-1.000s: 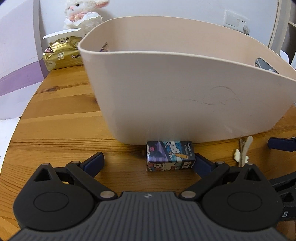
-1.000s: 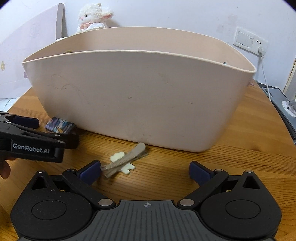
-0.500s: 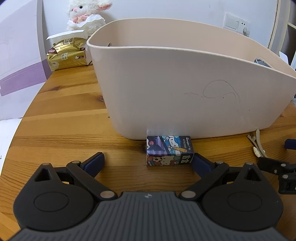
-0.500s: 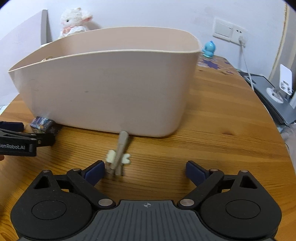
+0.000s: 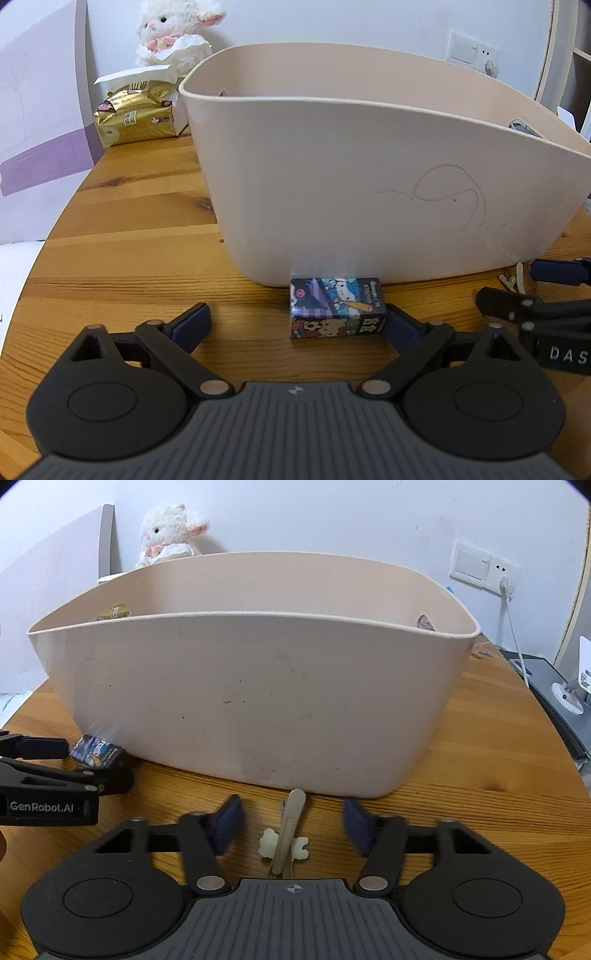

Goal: Organize objects
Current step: 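Grasp the cartoon-printed box with the left tool while the right tool grasps the hair clip, then carry both items over the basket and release them inside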

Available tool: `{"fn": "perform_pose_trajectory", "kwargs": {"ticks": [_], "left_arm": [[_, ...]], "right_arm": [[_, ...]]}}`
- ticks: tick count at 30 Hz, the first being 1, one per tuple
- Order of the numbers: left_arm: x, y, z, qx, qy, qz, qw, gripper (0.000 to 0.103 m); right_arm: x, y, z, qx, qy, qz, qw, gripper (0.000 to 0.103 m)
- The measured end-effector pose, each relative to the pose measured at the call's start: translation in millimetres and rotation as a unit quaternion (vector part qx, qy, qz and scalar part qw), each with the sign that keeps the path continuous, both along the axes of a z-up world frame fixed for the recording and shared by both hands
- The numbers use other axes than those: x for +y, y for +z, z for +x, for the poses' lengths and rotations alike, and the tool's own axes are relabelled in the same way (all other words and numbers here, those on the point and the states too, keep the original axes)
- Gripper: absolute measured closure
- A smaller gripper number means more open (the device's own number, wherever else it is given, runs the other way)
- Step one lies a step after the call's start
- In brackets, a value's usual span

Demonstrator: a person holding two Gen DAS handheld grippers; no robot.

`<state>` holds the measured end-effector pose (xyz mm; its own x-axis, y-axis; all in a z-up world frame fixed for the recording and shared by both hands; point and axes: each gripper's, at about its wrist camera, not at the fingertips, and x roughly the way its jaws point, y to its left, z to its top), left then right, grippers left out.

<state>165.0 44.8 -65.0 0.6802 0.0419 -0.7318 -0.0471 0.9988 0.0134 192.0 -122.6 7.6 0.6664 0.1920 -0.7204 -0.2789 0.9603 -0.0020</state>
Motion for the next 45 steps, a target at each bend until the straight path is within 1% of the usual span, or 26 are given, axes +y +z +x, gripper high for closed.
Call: {"fn": "perform_pose_trajectory", "kwargs": {"ticks": [1,3,4,6,14,17,21,29,35,40,45], "left_arm": [[-0.7,0.8,-1.1,-0.003,-0.002,0.000,1.0000,0.014],[-2.4,2.9,-2.0,-0.009,-0.007,-0.001,0.9999,0.029],[-3.4,4.0,-2.6,-0.011,-0.010,-0.001,0.9999,0.033],[-5.2,5.8,-3.3,-0.015,-0.016,-0.002,0.9998,0.051],[-3.1,8.1,-8.2,-0.009,-0.015,-0.003,0.9998,0.052],[-3.2,10.3,-16.5,-0.008,-0.015,0.001,0.9999,0.052],[-7.0,19.6,-31.5,-0.016,-0.022,0.004,0.9996,0.052],[-16.1,57.2,-60.2,-0.060,-0.027,0.019,0.9976,0.052],[-21.5,85.6,-71.8,-0.095,-0.032,0.029,0.9945,0.052],[-25.2,105.9,-72.3,-0.122,-0.029,0.039,0.9913,0.052],[-25.1,123.9,-57.8,-0.143,-0.032,0.045,0.9883,0.052]], "right_arm": [[-0.1,1.2,-0.3,0.000,0.000,0.000,1.000,0.080],[1.7,3.1,-1.9,0.002,0.001,-0.004,1.000,0.093],[1.7,3.0,-3.5,0.002,0.002,-0.007,1.000,0.093],[1.1,3.5,-5.5,0.001,0.001,-0.006,1.000,0.094],[-14.9,8.8,-23.0,0.003,-0.005,0.009,1.000,0.093],[-23.0,17.8,-34.1,-0.007,-0.006,0.015,1.000,0.093],[-34.1,37.5,-51.8,-0.030,-0.008,0.023,0.999,0.093],[-51.4,82.6,-83.1,-0.089,-0.007,0.043,0.995,0.093],[-56.2,115.3,-94.4,-0.135,-0.004,0.056,0.989,0.093],[-58.4,137.8,-89.2,-0.168,-0.002,0.060,0.984,0.093],[-54.5,152.3,-69.3,-0.192,0.002,0.055,0.980,0.093]]}}
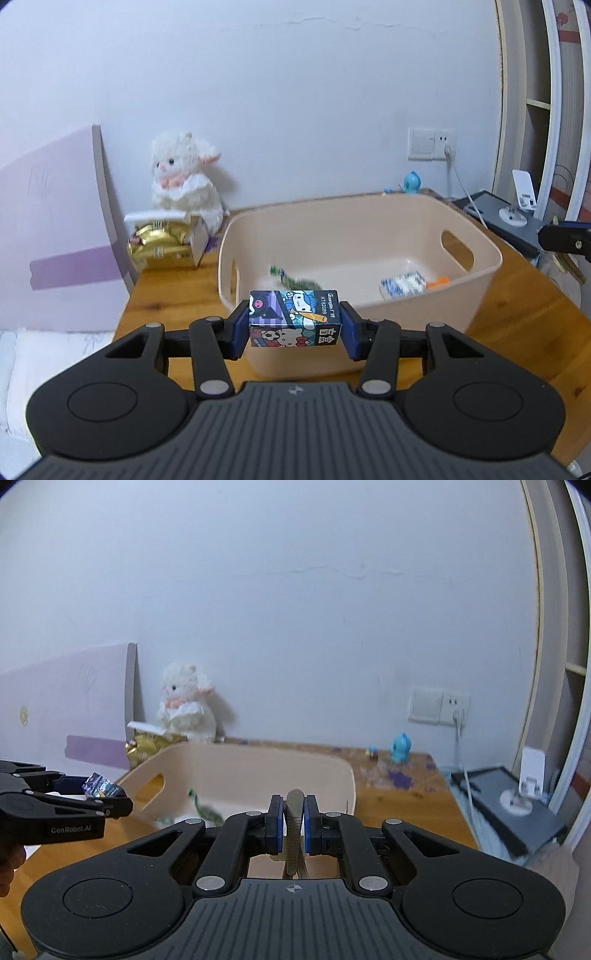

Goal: Organize objects
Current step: 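Carry both items over the basket and release them inside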

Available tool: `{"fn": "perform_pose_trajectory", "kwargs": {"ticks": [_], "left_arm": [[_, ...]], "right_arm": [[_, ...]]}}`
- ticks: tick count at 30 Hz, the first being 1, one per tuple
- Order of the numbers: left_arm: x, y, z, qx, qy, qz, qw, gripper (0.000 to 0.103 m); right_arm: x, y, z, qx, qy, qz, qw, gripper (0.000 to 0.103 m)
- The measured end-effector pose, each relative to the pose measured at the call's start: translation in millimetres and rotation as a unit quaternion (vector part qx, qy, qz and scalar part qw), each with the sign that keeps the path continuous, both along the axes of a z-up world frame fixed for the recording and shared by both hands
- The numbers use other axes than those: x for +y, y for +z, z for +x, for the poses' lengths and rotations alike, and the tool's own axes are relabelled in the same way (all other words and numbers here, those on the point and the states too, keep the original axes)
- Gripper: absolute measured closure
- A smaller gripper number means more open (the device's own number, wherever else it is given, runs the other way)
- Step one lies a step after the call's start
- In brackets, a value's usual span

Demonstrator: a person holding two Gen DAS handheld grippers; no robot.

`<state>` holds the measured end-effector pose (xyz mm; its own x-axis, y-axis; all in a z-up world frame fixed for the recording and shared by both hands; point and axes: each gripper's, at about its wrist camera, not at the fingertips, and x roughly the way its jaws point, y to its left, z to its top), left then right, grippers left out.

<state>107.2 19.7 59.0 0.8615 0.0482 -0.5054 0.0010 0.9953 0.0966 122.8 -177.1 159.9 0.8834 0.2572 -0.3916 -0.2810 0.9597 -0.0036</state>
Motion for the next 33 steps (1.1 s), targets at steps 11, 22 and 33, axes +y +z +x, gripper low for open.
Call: {"fn": "perform_pose_trajectory", "kwargs": {"ticks": [11,22,33], "left_arm": [[-10.2,12.6,63.5,-0.001,0.000,0.041,0.9992,0.052],[-9.3,-37.4,131.8,0.094,0.012,0.034,0.9949,0.052],[-3.5,-47.2,137.1,0.122,0.016,0.016,0.9923,0.040]], "right_arm": [[16.4,-9.8,74.5,0.013,-0.008,-0.008,1.000,0.093],[39.0,-60.9,134.4,0.104,0.008,-0.036,0.994,0.093],[37.4,-64.3,128.7,0.124,0.007,-0.031,0.992,0.053]]}}
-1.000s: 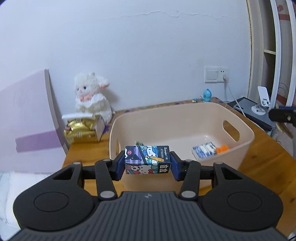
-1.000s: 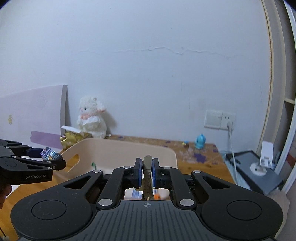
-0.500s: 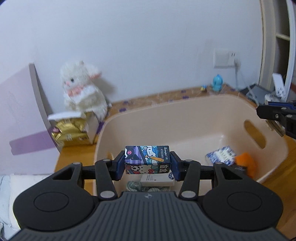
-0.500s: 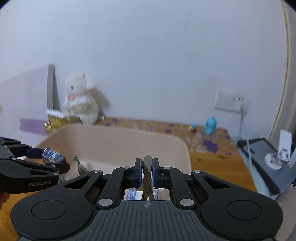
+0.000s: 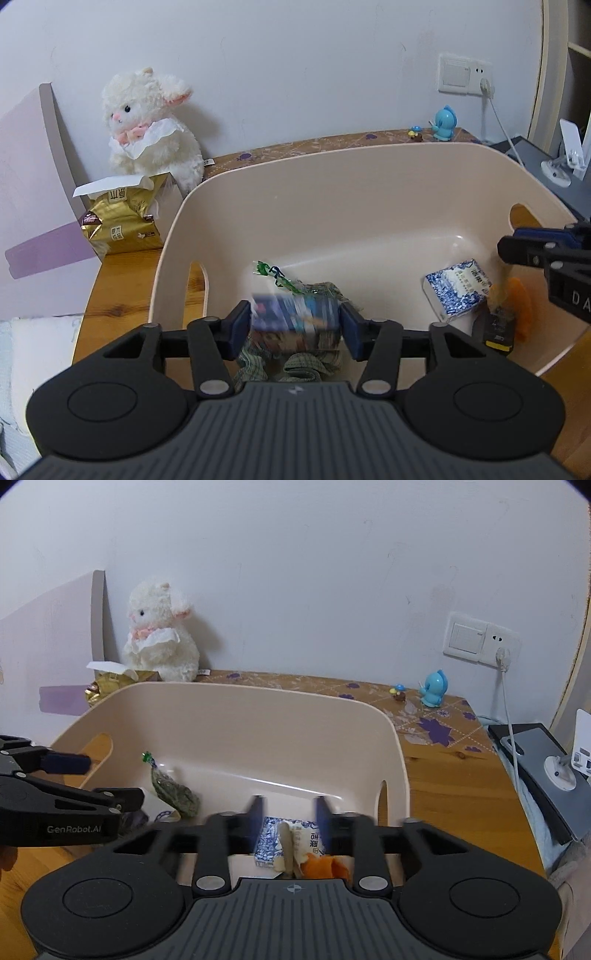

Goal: Organize objects
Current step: 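Carry both items over the basket and release them inside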

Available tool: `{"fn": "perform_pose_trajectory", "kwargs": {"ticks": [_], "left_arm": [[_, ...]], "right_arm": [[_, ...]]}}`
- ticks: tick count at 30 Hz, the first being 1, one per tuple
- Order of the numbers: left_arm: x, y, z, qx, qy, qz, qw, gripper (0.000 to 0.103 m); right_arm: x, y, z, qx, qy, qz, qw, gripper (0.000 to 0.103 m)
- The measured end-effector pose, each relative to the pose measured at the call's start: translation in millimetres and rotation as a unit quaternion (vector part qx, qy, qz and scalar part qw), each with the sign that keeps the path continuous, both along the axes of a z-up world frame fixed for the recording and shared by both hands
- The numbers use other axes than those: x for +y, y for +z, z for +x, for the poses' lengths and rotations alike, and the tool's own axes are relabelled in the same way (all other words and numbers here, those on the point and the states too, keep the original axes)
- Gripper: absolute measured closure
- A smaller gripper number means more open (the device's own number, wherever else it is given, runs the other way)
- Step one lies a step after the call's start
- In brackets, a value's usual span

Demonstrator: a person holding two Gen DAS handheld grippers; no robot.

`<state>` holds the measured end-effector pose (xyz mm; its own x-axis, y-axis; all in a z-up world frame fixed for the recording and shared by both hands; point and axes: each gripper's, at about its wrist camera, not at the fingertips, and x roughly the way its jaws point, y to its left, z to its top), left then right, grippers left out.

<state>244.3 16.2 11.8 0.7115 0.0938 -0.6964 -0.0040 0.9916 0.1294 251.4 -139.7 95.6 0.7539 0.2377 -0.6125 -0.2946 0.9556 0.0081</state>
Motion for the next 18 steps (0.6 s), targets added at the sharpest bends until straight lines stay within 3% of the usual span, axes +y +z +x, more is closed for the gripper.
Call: {"fn": "perform_pose_trajectory", "kwargs": {"ticks": [3,5,12,18], "left_arm": [[0.5,8.7,-8.9,-0.015,-0.001,0.002,0.9999,0.020],[-0.2,15.0,-15.9,-0.026,-0.002,0.006,0.9996,0.016],[-3.1,32.6,-42.0,-0.043,-0.003,0.005,0.9991,0.010],[-3.9,47.2,-68.1,-0.049,0.003,0.002,0.9988,0.009]], "right_arm": [[-1.1,10.0,-10.6,-0.016,0.001,-0.008,1.000,0.040],[-2.7,17.1,-17.9,-0.024,-0.002,-0.009,1.000,0.032],[-8.4,39.0,-48.8,-0.033,-0.003,-0.004,0.999,0.012],[-13.5,51.5,-78.2,-0.037,-0.009,-0.005,0.999,0.005]]}}
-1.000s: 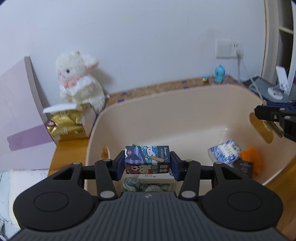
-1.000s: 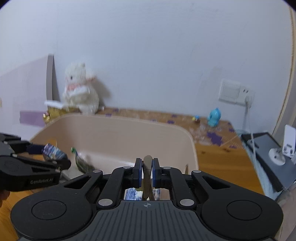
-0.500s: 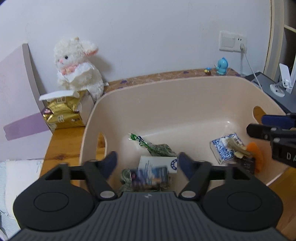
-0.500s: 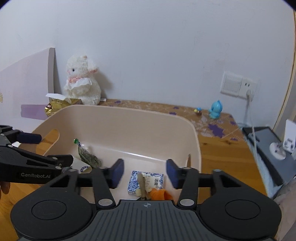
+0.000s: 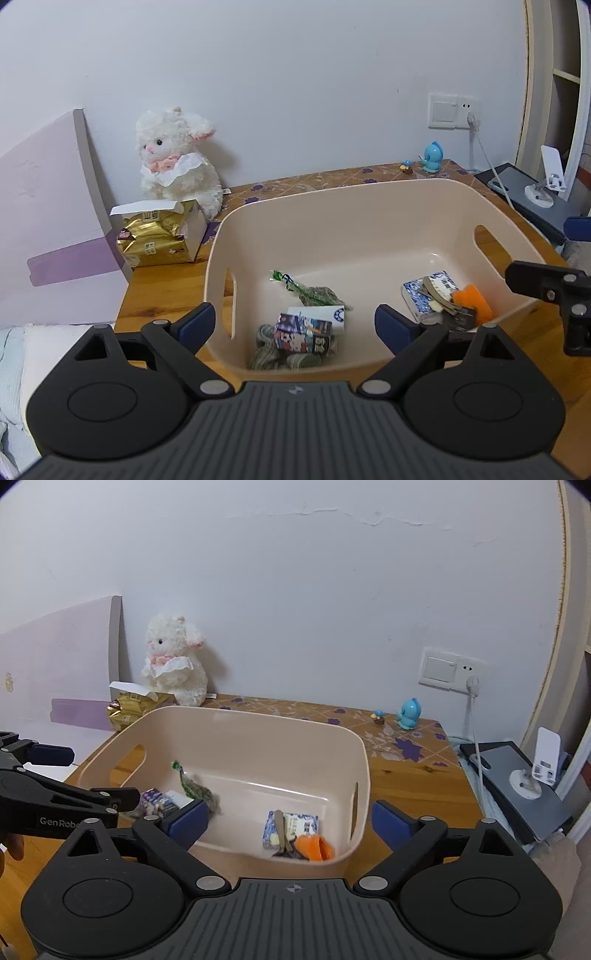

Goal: Organize objects

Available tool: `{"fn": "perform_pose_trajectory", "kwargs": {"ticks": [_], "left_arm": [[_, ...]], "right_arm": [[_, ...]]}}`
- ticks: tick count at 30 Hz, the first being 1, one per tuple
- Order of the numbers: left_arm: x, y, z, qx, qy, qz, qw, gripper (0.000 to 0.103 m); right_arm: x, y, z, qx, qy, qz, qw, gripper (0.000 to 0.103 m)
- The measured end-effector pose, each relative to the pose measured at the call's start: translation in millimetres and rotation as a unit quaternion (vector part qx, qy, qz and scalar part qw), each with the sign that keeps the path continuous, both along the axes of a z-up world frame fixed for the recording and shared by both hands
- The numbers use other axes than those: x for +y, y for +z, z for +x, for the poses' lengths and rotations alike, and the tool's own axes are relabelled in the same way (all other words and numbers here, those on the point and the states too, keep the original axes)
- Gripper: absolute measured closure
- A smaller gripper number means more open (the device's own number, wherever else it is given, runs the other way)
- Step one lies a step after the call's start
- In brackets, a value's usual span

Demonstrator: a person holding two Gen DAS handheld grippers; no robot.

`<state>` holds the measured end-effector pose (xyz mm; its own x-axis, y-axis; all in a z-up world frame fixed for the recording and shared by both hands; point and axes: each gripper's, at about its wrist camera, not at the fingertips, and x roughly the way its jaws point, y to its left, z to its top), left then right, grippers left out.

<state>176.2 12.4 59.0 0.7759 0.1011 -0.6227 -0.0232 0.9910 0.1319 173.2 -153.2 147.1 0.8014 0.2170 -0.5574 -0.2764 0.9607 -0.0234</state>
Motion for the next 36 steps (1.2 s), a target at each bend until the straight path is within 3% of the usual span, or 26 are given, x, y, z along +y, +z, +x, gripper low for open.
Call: {"fn": "perform_pose_trajectory", "kwargs": {"ticks": [3,36], "left_arm": [[0.2,6.8,-14.1,0.003,0.003,0.001,1.0000,0.009],[-20.7,41.7,-177.6,-0.028,0.014,0.000,0.9995,0.009]], "right_arm": [[-3.1,4.0,-14.6,0.006,0.002,0.001,1.000,0.000],[-33.5,24.7,-148.0,-0.006,0.011,0.004,1.000,0.000]]}}
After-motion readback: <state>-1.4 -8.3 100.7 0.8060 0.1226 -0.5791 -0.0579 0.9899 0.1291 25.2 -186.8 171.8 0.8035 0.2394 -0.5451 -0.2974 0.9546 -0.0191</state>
